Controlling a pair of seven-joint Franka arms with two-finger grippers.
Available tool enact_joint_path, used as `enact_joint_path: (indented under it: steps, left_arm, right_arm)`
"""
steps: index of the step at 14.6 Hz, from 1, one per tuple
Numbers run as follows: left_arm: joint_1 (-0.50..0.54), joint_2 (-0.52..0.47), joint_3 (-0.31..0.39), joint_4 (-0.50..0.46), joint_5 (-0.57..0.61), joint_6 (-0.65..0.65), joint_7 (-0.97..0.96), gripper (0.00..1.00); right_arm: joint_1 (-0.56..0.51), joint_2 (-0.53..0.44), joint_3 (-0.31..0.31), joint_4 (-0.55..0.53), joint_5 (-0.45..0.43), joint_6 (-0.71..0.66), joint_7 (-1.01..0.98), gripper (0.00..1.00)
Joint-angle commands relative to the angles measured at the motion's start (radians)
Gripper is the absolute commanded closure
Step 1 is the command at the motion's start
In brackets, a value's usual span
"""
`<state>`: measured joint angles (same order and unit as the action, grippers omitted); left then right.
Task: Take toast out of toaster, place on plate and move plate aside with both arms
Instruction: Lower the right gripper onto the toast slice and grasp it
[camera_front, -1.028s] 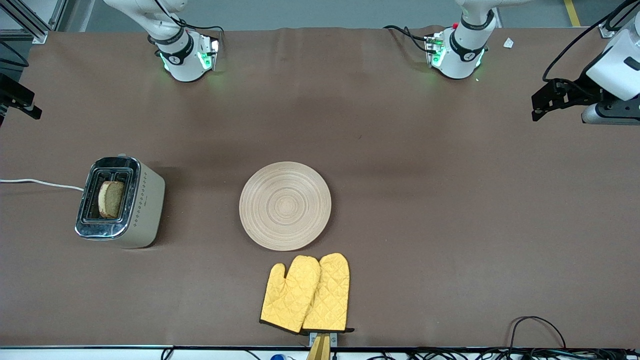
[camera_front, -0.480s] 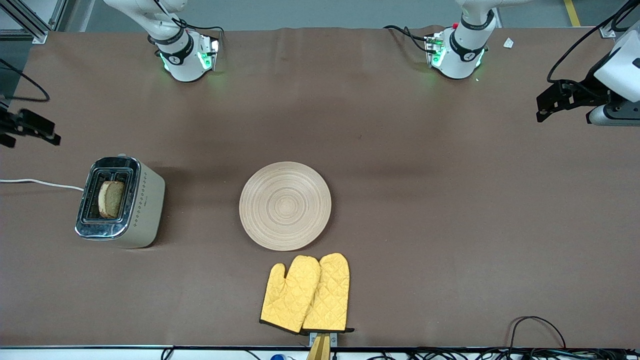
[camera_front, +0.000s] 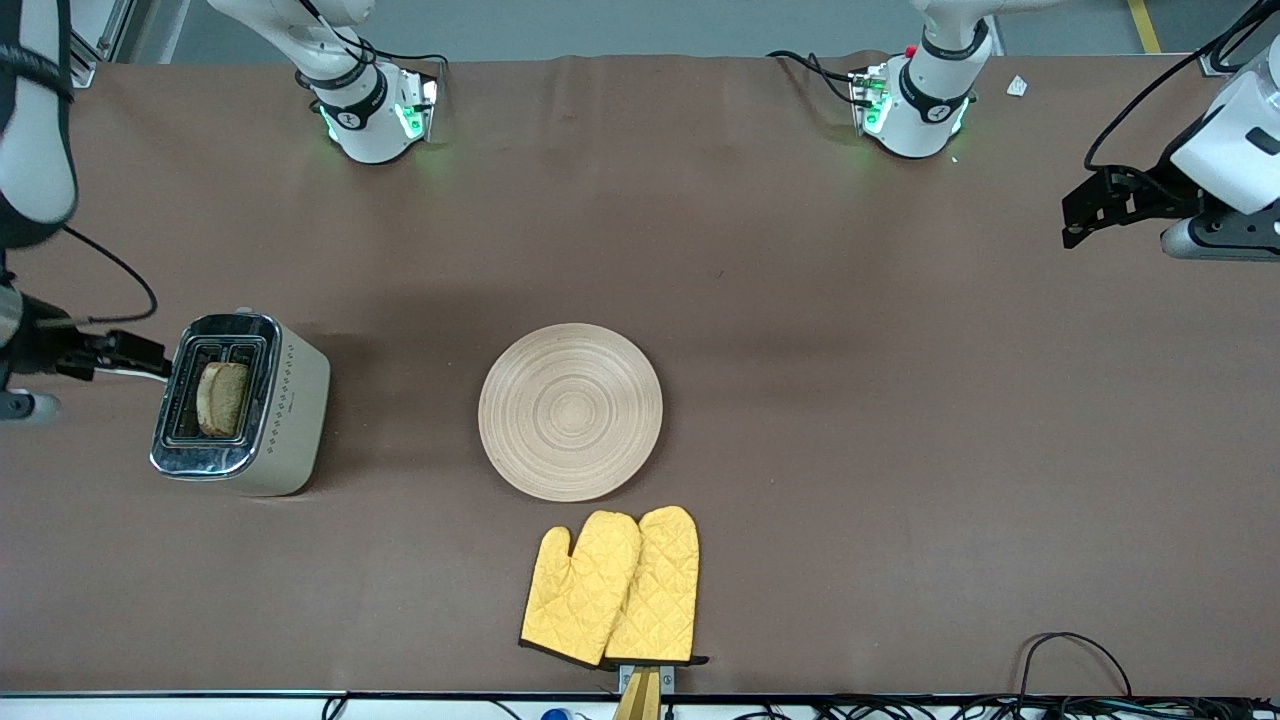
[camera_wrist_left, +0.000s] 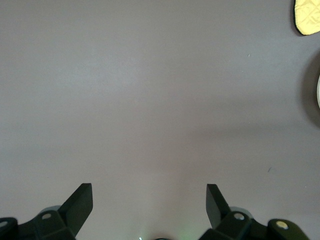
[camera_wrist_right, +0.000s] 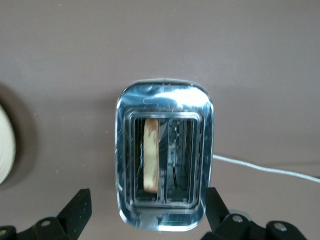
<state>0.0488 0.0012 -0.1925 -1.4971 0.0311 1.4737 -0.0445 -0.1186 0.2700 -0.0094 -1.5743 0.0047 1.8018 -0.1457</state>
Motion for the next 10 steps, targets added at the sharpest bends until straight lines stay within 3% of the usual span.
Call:
enact_joint_path:
  steps: [1, 8, 9, 10]
  left_arm:
    - [-0.004, 0.022, -0.002, 0.043, 0.003, -0.019, 0.008, 0.00]
    - [0.011, 0.022, -0.002, 0.043, 0.003, -0.019, 0.015, 0.00]
    - [0.013, 0.019, -0.001, 0.043, 0.003, -0.019, 0.017, 0.00]
    - [0.013, 0.017, -0.001, 0.043, 0.003, -0.021, 0.020, 0.00]
  right_arm:
    - [-0.015, 0.043, 0.008, -0.059, -0.005, 0.095, 0.006, 0.00]
    - [-0.006, 0.051, 0.008, -0.145, -0.002, 0.100, 0.009, 0.00]
    - [-0.004, 0.054, 0.009, -0.147, -0.002, 0.090, 0.009, 0.07]
    - [-0.004, 0.054, 0.009, -0.147, -0.002, 0.079, 0.009, 0.26]
